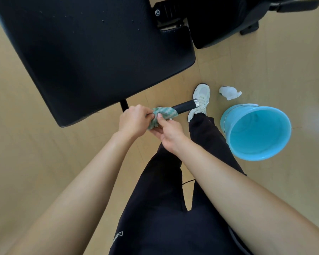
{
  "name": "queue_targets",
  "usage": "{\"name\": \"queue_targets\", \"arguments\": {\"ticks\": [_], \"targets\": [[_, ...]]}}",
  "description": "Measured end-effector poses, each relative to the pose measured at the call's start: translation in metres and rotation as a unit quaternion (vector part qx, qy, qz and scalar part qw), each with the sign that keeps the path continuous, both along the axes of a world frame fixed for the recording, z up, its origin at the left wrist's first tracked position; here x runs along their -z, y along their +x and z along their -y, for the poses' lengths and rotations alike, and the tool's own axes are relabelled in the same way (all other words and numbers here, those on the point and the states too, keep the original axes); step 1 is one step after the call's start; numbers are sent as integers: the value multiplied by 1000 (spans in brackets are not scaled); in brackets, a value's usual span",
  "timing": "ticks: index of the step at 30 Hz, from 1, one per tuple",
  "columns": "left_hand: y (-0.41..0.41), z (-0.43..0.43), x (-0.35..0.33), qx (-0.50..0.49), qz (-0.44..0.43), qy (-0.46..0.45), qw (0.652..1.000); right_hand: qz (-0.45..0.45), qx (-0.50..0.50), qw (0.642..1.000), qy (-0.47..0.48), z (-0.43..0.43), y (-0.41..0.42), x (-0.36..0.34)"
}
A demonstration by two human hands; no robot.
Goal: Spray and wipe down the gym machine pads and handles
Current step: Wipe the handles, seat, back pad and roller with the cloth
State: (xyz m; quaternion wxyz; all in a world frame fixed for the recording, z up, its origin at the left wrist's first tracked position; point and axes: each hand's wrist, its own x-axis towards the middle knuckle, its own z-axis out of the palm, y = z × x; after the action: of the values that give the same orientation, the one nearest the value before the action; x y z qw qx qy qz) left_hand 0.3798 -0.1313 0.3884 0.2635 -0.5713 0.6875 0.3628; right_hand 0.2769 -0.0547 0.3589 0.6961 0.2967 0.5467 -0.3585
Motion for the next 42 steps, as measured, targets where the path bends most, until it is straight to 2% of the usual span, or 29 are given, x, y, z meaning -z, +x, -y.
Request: {"name": "queue_targets", "arguments": {"ticks": [7,13,17,19,21,23,26,30,32,34,37,42], "targets": [[-68,7,41,40,-55,63,996,-109,20,992,53,-2,-60,26],[-112,0,52,108,-76,25,991,-248,-38,965,82,-3,-112,30],[-109,-10,30,73,-87,-31,993,-286,-107,951,39,4,-130,18],[-108,-13,15,55,-84,-22,995,-279,-143,950,1,12,-135,3],[-106,-11,-1,-1,-83,-4,997,-253,-172,951,-40,23,-138,-14],[-102,-2,-16,-103,-96,10,990,-219,-195,952,-85,37,-142,-30],[-98,21,-43,-278,-134,24,951,-175,-236,942,-161,63,-151,-61],[-99,60,-81,-466,-233,9,854,-171,-307,907,-233,105,-158,-97],[-100,80,-99,-528,-279,0,802,-184,-326,893,-251,128,-155,-109],[-99,99,-113,-563,-311,-15,765,-207,-327,885,-258,153,-149,-119],[-98,132,-120,-587,-335,-47,736,-268,-315,871,-264,199,-138,-130],[-103,194,-110,-604,-314,-94,726,-384,-308,823,-285,279,-124,-146]]}}
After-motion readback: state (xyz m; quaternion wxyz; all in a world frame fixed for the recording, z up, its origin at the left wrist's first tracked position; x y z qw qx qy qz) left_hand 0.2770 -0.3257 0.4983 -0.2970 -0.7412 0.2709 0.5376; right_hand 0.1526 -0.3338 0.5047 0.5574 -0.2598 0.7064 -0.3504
